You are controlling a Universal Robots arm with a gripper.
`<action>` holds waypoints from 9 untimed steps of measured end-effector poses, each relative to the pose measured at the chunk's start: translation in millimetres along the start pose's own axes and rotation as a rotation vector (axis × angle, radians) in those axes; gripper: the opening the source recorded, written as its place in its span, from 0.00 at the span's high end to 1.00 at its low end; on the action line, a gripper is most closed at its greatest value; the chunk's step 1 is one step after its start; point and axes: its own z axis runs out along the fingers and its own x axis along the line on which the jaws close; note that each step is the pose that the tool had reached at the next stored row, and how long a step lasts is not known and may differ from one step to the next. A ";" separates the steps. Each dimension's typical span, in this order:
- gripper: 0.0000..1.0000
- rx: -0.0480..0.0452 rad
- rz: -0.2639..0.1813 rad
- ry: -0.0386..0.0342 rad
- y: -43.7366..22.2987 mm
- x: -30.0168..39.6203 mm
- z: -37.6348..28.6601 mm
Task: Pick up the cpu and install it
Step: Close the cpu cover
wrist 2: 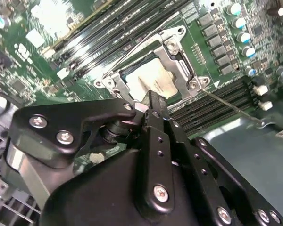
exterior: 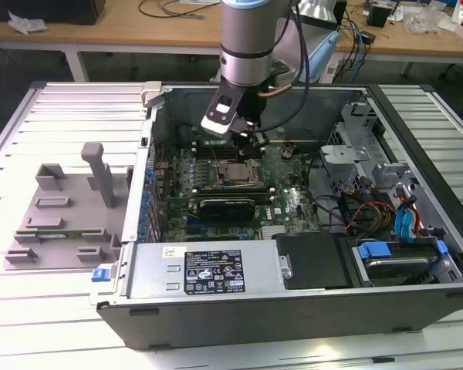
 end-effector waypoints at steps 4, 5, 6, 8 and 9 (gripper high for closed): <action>0.89 -0.0011 -0.079 0.0026 0.0 0.0 0.0; 0.89 -0.0015 -0.112 0.0037 0.0 0.0 0.0; 0.89 -0.0020 -0.148 0.0049 0.0 0.0 0.0; 0.89 -0.0032 -0.240 0.0078 0.0 0.0 0.1; 0.89 -0.0037 -0.286 0.0092 0.0 0.0 0.1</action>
